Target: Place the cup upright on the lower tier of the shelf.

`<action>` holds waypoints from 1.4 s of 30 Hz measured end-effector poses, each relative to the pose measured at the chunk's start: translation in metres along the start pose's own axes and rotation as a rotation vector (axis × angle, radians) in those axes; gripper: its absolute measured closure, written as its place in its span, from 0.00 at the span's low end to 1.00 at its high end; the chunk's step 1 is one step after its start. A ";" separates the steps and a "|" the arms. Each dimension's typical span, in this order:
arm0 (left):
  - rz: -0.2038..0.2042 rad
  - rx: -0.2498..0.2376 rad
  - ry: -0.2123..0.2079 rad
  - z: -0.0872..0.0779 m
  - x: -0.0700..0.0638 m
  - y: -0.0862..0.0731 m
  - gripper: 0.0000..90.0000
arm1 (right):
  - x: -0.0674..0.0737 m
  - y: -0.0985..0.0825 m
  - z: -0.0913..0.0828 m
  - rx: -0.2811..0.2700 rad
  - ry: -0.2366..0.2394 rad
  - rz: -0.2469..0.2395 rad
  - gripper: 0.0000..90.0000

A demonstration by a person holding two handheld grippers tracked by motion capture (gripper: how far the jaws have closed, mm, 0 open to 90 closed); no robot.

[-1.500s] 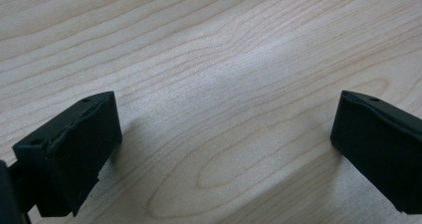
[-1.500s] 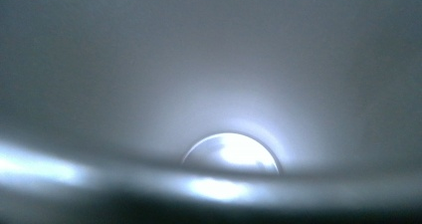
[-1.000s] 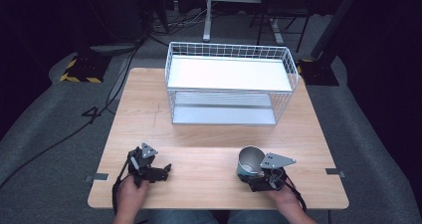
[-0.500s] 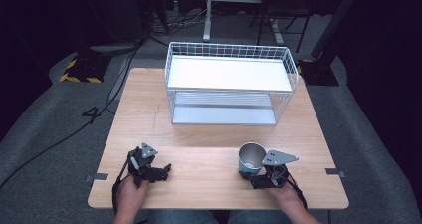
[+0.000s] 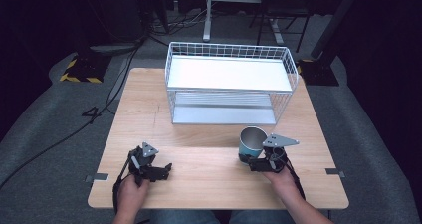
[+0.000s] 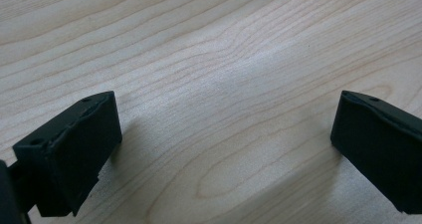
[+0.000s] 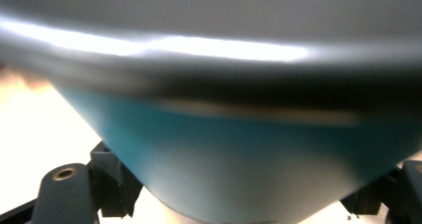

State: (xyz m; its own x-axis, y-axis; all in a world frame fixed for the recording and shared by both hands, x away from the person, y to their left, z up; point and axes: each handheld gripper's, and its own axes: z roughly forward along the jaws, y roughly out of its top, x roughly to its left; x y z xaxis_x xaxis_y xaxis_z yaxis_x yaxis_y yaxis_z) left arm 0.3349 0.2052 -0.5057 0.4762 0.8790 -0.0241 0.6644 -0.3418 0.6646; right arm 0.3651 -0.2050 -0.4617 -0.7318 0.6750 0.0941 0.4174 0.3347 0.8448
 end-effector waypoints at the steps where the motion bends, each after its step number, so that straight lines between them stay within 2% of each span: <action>1: 0.000 0.000 0.000 0.000 0.000 0.000 0.00 | 0.000 0.000 0.000 0.000 0.000 0.000 0.24; 2: 0.000 0.001 -0.001 0.000 0.000 0.000 0.00 | -0.003 0.004 0.004 0.001 -0.015 0.016 0.24; 3: 0.000 0.001 -0.001 0.000 0.000 0.000 0.00 | -0.003 0.004 0.004 0.001 -0.015 0.016 0.24; 6: 0.000 0.001 -0.002 0.000 0.000 0.001 0.00 | -0.007 0.012 0.013 0.005 -0.066 0.025 0.24; 10: 0.000 0.002 -0.002 0.000 0.000 0.001 0.00 | -0.010 0.021 0.021 0.003 -0.101 0.039 0.24; 24: 0.000 0.001 -0.002 0.000 0.000 0.001 0.00 | -0.018 0.048 0.050 -0.006 -0.158 0.044 0.24; 34: 0.001 0.002 -0.002 0.000 0.000 0.001 0.00 | -0.025 0.060 0.070 -0.015 -0.189 0.043 0.24; 42: -0.002 0.001 -0.004 0.000 0.000 0.001 0.00 | -0.034 0.070 0.088 -0.045 -0.223 0.079 0.24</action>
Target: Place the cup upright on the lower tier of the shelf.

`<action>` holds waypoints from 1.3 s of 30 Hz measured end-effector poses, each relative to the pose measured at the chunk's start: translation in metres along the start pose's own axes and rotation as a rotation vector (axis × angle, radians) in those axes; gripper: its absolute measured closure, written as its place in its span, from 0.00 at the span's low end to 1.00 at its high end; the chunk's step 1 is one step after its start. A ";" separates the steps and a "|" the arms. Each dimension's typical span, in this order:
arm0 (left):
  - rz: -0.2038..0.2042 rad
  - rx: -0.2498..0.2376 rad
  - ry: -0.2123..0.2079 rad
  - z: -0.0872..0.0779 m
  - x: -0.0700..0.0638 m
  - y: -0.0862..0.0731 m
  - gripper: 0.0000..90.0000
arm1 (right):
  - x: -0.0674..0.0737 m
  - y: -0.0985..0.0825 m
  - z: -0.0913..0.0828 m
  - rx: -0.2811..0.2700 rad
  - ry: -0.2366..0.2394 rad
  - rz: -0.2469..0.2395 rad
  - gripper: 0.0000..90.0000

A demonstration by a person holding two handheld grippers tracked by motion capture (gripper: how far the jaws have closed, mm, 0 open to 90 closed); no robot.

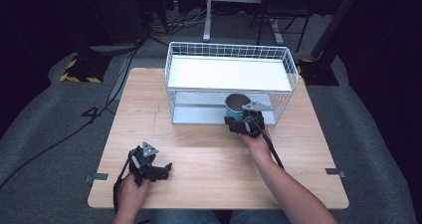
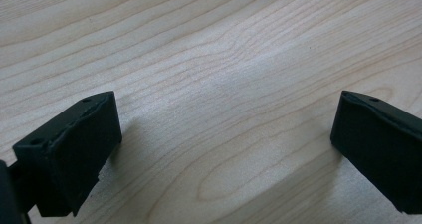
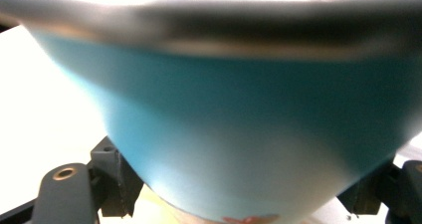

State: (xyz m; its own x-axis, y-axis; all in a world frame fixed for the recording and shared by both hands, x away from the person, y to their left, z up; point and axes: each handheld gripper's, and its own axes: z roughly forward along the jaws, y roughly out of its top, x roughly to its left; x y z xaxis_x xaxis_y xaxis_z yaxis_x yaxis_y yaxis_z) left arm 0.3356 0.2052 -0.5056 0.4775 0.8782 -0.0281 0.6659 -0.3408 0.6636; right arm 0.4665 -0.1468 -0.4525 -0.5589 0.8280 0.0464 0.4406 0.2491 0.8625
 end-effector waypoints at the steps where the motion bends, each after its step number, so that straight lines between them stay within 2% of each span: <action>1: 0.000 0.000 0.000 0.000 0.000 0.000 0.00 | 0.000 0.000 0.000 0.000 0.000 0.000 0.24; 7: 0.001 -0.002 0.002 0.000 0.000 0.000 0.00 | 0.000 0.003 0.012 -0.036 -0.026 0.010 0.24; 11: 0.002 -0.002 0.002 0.000 0.000 0.000 0.00 | -0.001 0.004 0.021 -0.038 -0.042 0.009 0.24; 16: -0.002 0.001 -0.001 0.000 0.000 0.000 0.00 | 0.000 0.010 0.033 -0.056 -0.068 -0.007 0.24; 29: -0.010 -0.001 0.015 -0.001 -0.002 -0.001 0.00 | 0.000 0.013 0.058 -0.075 -0.087 -0.011 0.24; 39: -0.010 -0.002 0.015 -0.001 -0.002 -0.001 0.00 | -0.001 0.013 0.074 -0.064 -0.113 0.001 0.24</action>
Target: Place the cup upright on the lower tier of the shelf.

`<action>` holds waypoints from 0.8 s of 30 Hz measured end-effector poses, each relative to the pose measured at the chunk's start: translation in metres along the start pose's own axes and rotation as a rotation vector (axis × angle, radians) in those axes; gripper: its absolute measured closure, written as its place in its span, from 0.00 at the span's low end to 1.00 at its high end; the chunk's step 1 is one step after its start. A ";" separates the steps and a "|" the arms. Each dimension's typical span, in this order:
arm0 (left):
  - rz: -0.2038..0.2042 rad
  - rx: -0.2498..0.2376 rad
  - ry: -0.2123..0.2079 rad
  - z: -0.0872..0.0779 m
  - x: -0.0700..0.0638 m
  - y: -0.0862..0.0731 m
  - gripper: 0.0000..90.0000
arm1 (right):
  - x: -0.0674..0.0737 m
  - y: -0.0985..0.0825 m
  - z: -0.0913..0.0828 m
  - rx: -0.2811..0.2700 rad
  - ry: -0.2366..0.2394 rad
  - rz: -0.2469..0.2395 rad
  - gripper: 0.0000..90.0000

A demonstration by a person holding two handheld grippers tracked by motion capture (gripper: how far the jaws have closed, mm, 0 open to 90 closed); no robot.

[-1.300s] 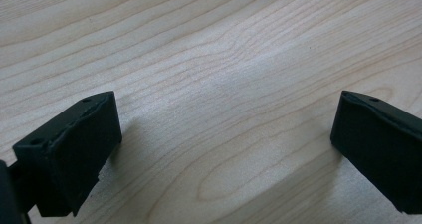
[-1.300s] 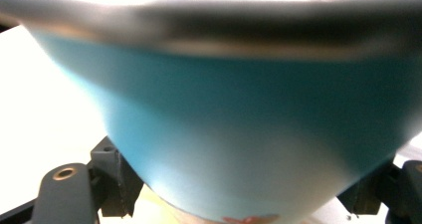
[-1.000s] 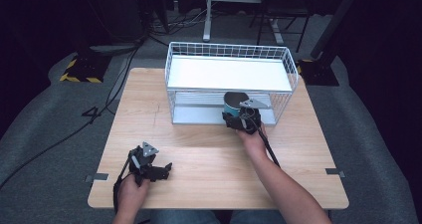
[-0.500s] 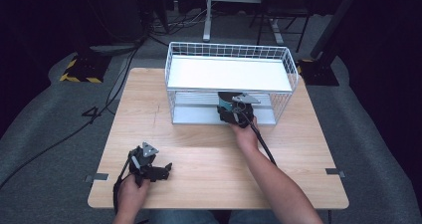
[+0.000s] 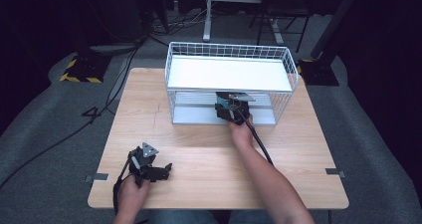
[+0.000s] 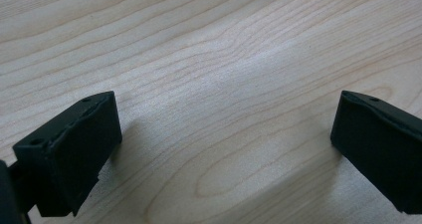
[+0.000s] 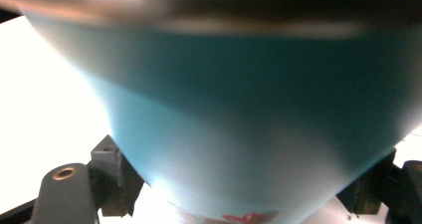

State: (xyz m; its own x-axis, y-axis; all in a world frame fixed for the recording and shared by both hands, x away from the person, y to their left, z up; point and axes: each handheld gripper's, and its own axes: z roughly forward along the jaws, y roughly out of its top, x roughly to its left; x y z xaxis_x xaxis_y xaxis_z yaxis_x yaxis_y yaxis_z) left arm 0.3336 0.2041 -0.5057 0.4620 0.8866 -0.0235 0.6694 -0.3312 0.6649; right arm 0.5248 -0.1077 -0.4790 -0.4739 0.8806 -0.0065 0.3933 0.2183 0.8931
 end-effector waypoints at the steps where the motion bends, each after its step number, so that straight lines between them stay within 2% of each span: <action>1: 0.001 0.001 0.000 0.000 0.000 0.000 0.00 | 0.000 0.000 0.002 0.005 -0.002 -0.006 0.24; 10: 0.005 0.001 -0.001 0.000 0.000 0.000 0.00 | 0.001 -0.003 0.007 0.019 0.004 0.012 0.24; 24: 0.003 0.001 -0.003 0.000 0.000 0.001 0.00 | 0.001 -0.003 0.007 0.027 0.006 -0.004 0.24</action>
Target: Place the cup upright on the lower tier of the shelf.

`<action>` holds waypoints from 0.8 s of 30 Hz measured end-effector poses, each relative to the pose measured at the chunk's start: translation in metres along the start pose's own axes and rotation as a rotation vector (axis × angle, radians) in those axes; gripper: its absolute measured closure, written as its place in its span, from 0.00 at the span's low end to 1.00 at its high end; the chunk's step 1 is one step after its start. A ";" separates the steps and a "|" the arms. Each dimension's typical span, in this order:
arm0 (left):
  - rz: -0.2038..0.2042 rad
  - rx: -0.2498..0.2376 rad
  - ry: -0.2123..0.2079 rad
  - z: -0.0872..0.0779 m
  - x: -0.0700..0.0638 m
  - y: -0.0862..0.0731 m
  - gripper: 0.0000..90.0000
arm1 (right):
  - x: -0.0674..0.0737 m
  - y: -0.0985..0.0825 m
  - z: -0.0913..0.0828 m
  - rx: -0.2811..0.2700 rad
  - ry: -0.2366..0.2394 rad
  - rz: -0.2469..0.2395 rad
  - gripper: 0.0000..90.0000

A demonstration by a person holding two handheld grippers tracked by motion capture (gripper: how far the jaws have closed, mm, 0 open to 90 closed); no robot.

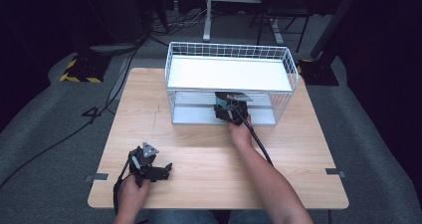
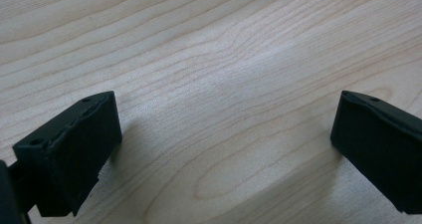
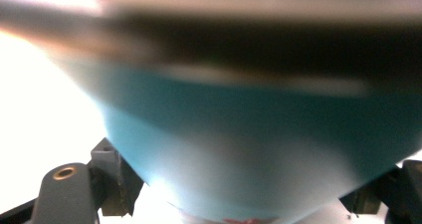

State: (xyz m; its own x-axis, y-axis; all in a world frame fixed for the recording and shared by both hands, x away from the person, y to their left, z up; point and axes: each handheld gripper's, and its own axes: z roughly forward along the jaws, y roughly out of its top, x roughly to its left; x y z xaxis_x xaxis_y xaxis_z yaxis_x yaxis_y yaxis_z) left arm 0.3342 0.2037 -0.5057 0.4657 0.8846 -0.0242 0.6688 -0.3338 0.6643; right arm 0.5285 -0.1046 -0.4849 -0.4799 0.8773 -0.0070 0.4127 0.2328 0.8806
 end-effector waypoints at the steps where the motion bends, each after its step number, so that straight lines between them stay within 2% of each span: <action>1: 0.000 0.000 0.000 0.000 0.000 0.000 0.00 | 0.000 0.000 0.000 -0.001 0.005 -0.005 0.23; 4: 0.000 0.000 0.000 0.000 0.000 0.000 0.00 | 0.000 0.000 0.000 -0.002 0.004 -0.007 0.18; 7: 0.000 0.000 0.000 0.000 0.000 0.000 0.00 | 0.000 -0.001 -0.001 0.014 -0.034 -0.021 0.17; 10: 0.000 0.000 0.000 0.000 0.000 0.000 0.00 | 0.000 -0.002 -0.005 0.018 -0.030 -0.032 0.17; 12: 0.000 0.000 0.000 0.000 0.000 0.000 0.00 | 0.000 -0.003 -0.010 -0.001 -0.018 -0.049 0.17; 14: 0.000 -0.001 0.000 0.000 0.000 0.000 0.00 | 0.003 -0.004 -0.016 -0.022 -0.027 -0.080 0.17; 15: 0.000 -0.002 0.000 0.000 0.000 0.000 0.00 | 0.006 -0.004 -0.023 -0.045 -0.057 -0.129 0.18; 17: 0.000 -0.002 0.000 0.001 0.000 0.000 0.00 | 0.007 -0.004 -0.029 -0.044 -0.051 -0.144 0.18; 22: 0.000 -0.002 0.000 0.001 0.000 0.000 0.00 | 0.003 -0.002 -0.042 -0.037 -0.016 -0.109 0.18; 24: 0.000 -0.001 0.001 0.000 0.000 0.000 0.00 | -0.002 -0.002 -0.052 -0.017 0.006 -0.090 0.17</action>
State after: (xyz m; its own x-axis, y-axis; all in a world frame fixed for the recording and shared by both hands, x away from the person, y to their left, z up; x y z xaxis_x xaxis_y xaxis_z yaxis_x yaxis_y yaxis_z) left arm 0.3347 0.2033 -0.5058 0.4650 0.8850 -0.0240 0.6681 -0.3330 0.6654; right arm 0.4885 -0.1281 -0.4623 -0.5191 0.8506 -0.0842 0.3547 0.3039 0.8842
